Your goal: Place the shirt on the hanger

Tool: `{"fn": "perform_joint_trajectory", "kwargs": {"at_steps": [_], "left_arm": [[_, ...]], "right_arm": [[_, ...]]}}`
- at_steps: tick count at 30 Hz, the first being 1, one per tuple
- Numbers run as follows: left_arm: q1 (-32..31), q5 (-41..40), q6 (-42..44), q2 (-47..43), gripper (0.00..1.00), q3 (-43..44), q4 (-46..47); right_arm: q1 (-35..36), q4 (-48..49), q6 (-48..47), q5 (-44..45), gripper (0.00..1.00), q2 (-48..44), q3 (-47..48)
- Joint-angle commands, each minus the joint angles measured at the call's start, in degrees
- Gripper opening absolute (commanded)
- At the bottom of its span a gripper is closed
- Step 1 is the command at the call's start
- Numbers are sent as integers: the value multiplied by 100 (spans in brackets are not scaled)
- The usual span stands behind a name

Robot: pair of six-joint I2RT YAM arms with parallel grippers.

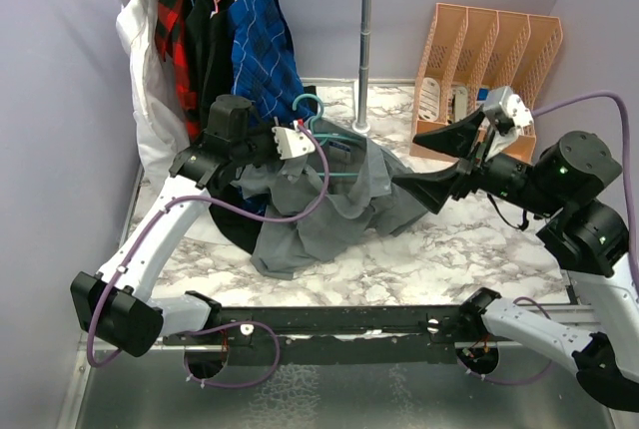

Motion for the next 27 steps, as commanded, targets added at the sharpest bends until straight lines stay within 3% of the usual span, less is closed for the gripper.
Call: {"fn": "perform_joint_trajectory", "kwargs": {"at_steps": [1,6,8,12,15,16,27], "left_arm": [[8,248,37,-111,0,248,96],[10,502,114,-260,0,401,-81],[8,665,243,-392,0,379,-233],[9,806,424,-651,0,252,-326],[9,914,590,-752,0,236,-499],[8,967,673,-790,0,219,-551],[8,1073,959,-784,0,133,-616]], "right_arm": [[2,-1270,-908,65,89,256,351],[3,-1460,-2570,3149,89,168,45],[3,-1492,-3242,3581,88,224,-535],[-2,-1074,-3490,2223,82,104,-906],[3,-1035,-3523,1968,63,394,-690],[3,-1054,-3580,1800,61,493,-639],[3,-1320,-3250,-178,65,704,-202]]}}
